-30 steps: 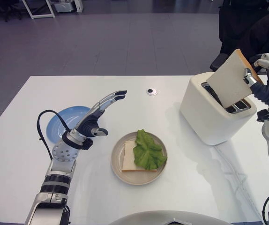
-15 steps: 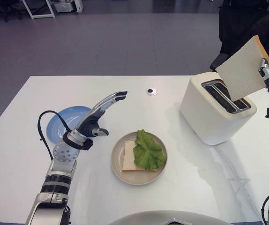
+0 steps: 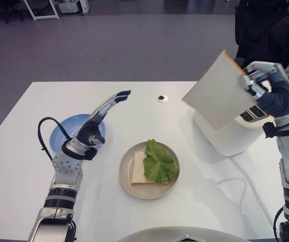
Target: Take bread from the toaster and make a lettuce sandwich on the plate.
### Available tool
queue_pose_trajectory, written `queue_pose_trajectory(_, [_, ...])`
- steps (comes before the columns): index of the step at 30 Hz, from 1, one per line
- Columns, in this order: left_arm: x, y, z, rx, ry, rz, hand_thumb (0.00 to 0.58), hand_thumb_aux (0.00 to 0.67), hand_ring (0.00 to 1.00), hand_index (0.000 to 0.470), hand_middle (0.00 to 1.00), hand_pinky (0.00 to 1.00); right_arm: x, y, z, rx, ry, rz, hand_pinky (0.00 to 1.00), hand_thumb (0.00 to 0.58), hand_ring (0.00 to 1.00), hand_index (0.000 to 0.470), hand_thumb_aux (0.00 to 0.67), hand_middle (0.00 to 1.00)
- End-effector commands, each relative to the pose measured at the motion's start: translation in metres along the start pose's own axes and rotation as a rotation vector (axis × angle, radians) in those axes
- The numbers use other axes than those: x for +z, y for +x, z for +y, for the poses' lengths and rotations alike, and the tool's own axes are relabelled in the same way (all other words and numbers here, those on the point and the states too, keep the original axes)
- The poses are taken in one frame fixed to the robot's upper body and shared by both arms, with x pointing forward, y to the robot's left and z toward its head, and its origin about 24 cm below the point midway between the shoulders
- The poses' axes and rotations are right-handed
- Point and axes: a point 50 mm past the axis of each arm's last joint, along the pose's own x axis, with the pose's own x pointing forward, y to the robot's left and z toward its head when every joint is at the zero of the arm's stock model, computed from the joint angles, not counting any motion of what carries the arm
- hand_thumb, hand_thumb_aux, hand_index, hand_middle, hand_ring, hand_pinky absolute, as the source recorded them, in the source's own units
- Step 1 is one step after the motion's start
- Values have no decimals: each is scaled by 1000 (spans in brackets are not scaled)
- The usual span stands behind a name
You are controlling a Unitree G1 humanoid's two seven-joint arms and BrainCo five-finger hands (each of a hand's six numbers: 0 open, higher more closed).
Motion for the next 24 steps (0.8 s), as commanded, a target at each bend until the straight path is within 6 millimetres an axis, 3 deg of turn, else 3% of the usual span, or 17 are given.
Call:
queue_pose_trajectory(1, [13, -6, -4, -65, -105, -54, 0, 0, 0, 0, 0, 0, 6, 2, 40, 188, 113, -19, 1000, 580, 1000, 470, 670, 1000])
queue_pose_trajectory(6, [28, -16, -15, -202, -226, -118, 0, 0, 0, 0, 0, 0, 7, 7, 91, 409, 202, -20, 1000, 580, 1000, 470, 670, 1000])
queue_pose_trajectory(13, [33, -21, -23, -314, -294, -150, 0, 0, 0, 0, 0, 0, -8, 10, 149, 616, 249, 44, 1000, 580, 1000, 470, 670, 1000])
queue_pose_trajectory(20, [31, -27, -34, -425, -285, -121, 0, 0, 0, 0, 0, 0, -26, 11, 176, 661, 192, 88, 1000, 580, 1000, 470, 670, 1000])
queue_pose_trajectory(24, [1, -42, -58, -611, -159, 93, 0, 0, 0, 0, 0, 0, -33, 13, 180, 647, 160, 98, 1000, 580, 1000, 470, 670, 1000])
